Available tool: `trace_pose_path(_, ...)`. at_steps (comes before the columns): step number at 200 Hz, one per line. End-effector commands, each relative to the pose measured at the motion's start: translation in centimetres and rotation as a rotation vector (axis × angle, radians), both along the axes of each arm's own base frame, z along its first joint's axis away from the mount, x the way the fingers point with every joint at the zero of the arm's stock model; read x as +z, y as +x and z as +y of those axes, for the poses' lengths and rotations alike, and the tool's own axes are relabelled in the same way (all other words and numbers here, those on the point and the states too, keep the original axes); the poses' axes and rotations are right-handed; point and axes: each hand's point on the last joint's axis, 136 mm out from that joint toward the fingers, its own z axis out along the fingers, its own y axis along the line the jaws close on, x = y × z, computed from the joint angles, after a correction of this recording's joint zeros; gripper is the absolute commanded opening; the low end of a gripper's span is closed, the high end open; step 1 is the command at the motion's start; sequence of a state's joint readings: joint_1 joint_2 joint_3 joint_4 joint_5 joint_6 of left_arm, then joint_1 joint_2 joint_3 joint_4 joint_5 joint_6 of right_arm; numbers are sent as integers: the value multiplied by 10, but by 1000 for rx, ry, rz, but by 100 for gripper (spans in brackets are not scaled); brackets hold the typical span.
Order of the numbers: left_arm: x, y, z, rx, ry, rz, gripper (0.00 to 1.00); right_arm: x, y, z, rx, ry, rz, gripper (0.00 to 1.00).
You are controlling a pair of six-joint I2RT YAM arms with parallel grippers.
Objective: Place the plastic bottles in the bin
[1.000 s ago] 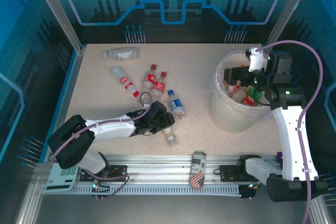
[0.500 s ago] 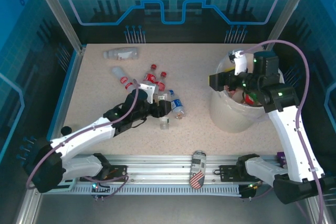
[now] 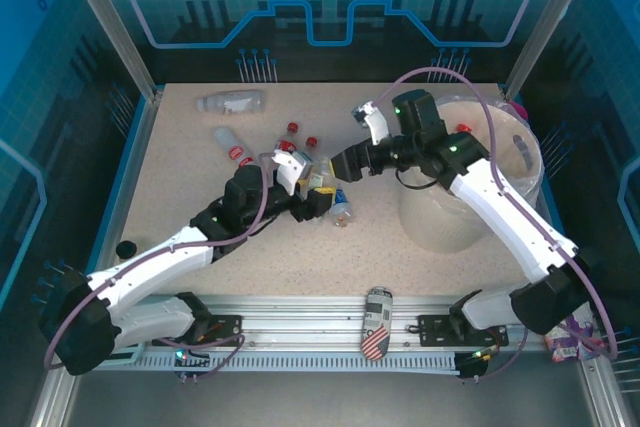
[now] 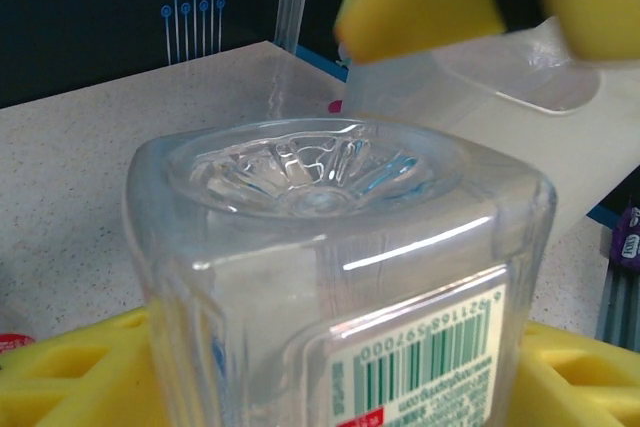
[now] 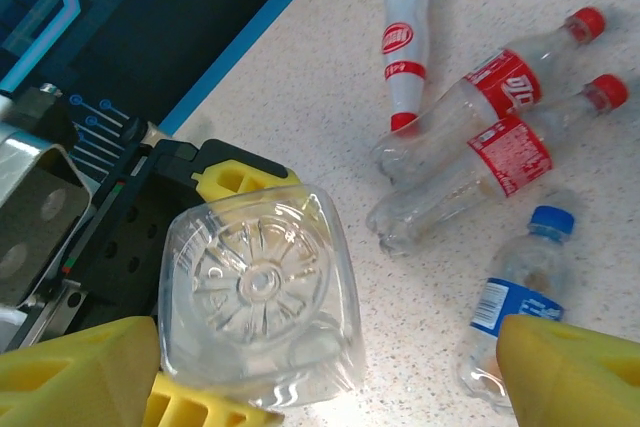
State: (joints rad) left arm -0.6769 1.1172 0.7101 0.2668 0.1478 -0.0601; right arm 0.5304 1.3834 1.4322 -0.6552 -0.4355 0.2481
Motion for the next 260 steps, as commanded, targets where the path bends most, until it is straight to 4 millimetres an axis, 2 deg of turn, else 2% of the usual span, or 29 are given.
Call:
trace_pose_path(1,28,2,-6,-38,-31,-91,69,13,0,14,38,59,2,88)
trace_pose_path(43,32,6,-5,-20,-34,-96,69,4,-6,30,89,76,48,86)
trace_pose_path(96,33,12,-3,10,-15,-98,68,7,-12,27,104,70,38,87)
trace_pose_path(113,34,14,-3,17,-16,-101,68,2,-12,30,106,72,57,86)
trace_pose_path(139,36,14,-7,-1,-24,-99,68,-6,-6,30,92,54,63,78)
trace_pose_path(162,36,15,-8,-2,-24,-99,68,-2,-3,31,88,62,45,66)
trace_pose_path(192,34,17,-8,3,-22,-99,69,0,0,30,83,60,26,58)
trace_pose_path(217,33,19,-7,12,-19,-98,77,4,2,29,77,64,6,54)
trace_pose_path(236,33,20,-5,25,-15,-98,98,6,7,27,65,68,-12,54)
trace_pose_path(260,30,16,0,32,-10,-90,99,14,19,21,41,74,-39,53)
